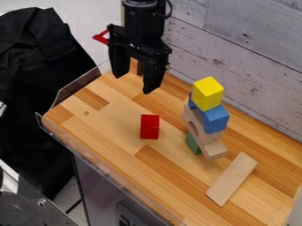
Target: Move the red cube onto the top of the yellow cube.
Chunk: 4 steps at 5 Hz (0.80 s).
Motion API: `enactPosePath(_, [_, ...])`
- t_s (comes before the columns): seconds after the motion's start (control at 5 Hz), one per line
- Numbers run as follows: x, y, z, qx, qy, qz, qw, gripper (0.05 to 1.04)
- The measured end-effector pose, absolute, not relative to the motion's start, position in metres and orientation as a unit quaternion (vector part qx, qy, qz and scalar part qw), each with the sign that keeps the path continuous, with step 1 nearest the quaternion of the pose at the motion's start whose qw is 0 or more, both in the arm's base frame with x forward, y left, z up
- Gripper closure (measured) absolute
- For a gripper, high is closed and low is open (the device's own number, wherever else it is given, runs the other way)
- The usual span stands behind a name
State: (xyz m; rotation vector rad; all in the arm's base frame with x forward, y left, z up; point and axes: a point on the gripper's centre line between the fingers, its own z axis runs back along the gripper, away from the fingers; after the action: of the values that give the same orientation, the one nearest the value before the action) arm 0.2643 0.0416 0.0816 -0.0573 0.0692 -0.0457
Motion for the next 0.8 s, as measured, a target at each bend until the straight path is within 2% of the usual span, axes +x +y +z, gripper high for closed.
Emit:
enactPosePath(0.2, [0.261,0.04,0.072,-0.032,0.053,-0.022,0.998,0.084])
enactPosePath(0.4, [0.262,0.042,0.068,-0.013,0.056,0.001,0.998,0.084])
enactPosePath(0.6, [0.268,0.037,0.062,0.008,0.055,0.034,0.998,0.084])
enactPosePath(0.8, [0.273,0.029,0.061,0.004,0.044,0.063,0.997,0.084])
